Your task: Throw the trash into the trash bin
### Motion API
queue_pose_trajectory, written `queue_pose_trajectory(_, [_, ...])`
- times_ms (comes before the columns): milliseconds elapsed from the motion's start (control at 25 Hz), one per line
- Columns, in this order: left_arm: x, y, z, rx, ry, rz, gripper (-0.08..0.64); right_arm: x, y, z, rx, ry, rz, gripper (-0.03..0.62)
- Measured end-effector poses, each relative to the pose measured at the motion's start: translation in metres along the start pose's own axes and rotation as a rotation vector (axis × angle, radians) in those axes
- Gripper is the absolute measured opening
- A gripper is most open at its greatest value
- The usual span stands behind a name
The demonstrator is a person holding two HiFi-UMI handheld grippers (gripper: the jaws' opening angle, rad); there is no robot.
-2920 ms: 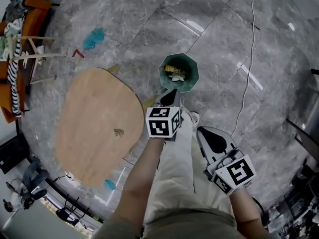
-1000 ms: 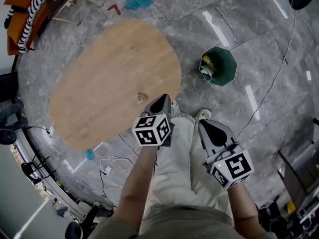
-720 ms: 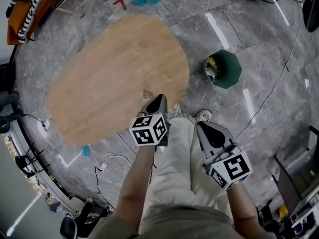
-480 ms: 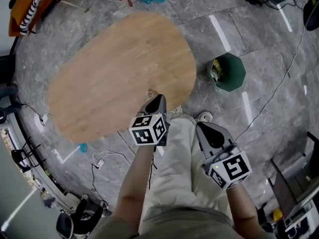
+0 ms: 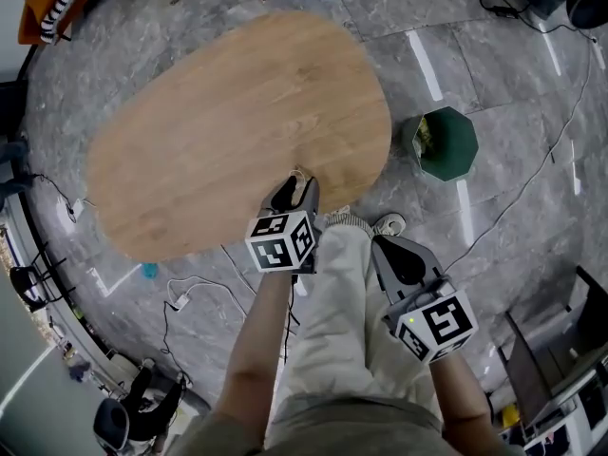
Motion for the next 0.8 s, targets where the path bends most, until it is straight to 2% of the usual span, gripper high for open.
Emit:
queue_pose_trajectory(240, [0.020, -0.006, 0.007, 0.001, 0.056, 0.001, 0.215, 0.001, -0.003, 0.011, 0.016, 0.007, 0.002, 0.008])
queue_pose_trajectory(800, [0.038, -0.023, 0.025, 0.066, 0.081, -0.004, 0.216, -0.001, -0.002, 0.026, 0.031, 0.006, 0.024, 0.008])
Point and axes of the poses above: the fingertips, and each gripper's own axes: z forward along the fingers, x to its left, y out of its top, the point moved 1 cm from there along -z, backward along the fingers, and after that the axes turned 13 degrees about -x, right-handed, at the moved point
